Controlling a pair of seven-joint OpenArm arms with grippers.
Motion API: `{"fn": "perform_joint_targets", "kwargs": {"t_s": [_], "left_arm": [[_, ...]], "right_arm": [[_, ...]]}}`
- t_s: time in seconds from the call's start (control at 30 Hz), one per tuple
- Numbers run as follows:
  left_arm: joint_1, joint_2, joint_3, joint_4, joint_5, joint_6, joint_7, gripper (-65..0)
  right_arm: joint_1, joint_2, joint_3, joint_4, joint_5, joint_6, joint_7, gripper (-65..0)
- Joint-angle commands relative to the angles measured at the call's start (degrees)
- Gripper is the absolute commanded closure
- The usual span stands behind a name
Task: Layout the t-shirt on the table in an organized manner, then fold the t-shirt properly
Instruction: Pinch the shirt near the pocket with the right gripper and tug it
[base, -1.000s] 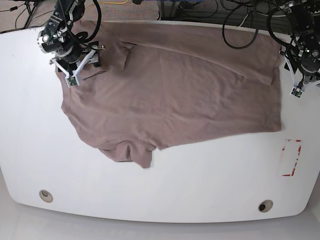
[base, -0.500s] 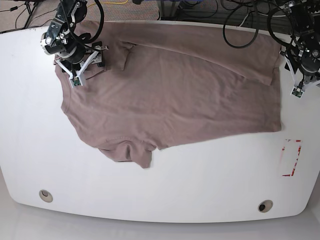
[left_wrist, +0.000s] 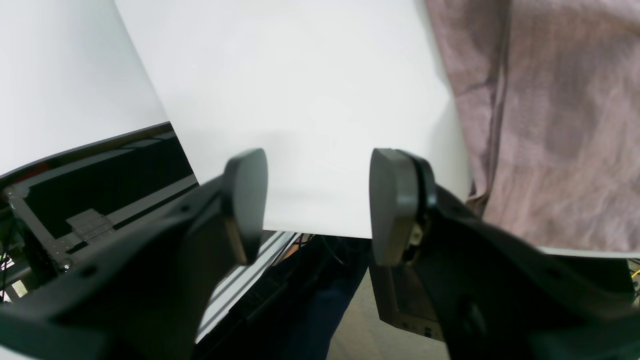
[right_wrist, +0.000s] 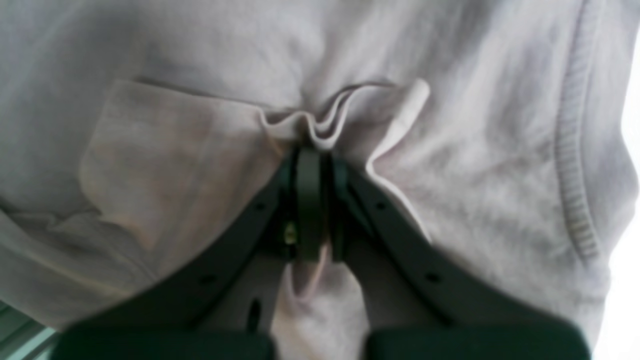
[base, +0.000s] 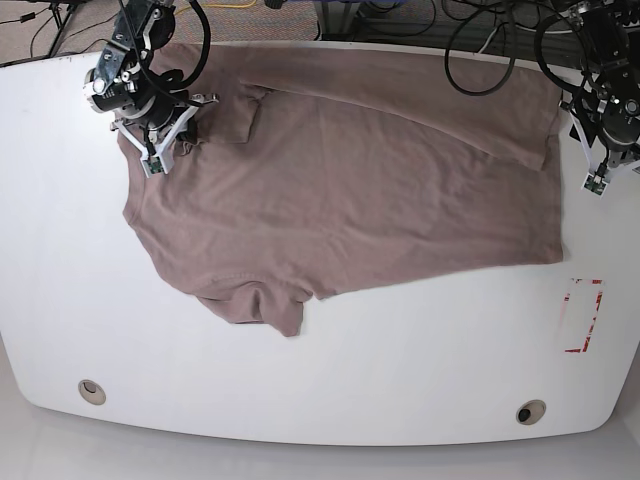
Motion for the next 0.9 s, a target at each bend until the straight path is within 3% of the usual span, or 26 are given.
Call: {"fn": "perform_joint_targets", "kwargs": {"t_s": [0.0, 0.33, 0.6, 0.87], "left_arm": [[-0.2, -0.9, -0.3, 0.9, 0.5, 0.1, -0.4, -30.6], [-0.2, -0.9, -0.3, 0.9, 0.4, 0.1, -0.4, -30.6], [-0.2, -0.9, -0.2, 0.9, 0.3, 0.1, -0.4, -30.6], [-0.2, -0.9, -0.2, 0.9, 0.3, 0.1, -0.4, -30.6]], "right_arm": [[0.1, 0.5, 0.3, 2.8, 0.4, 0.1, 0.4, -0.2], [-0.6, 0.7, 0.2, 8.5, 0.4, 0.1, -3.4, 0.0], [-0.9, 1.7, 0.3, 8.2, 0.4, 0.1, -3.5, -0.2], [-0.9, 1.7, 0.4, 8.1, 0.4, 0.1, -3.5, -15.4]]}}
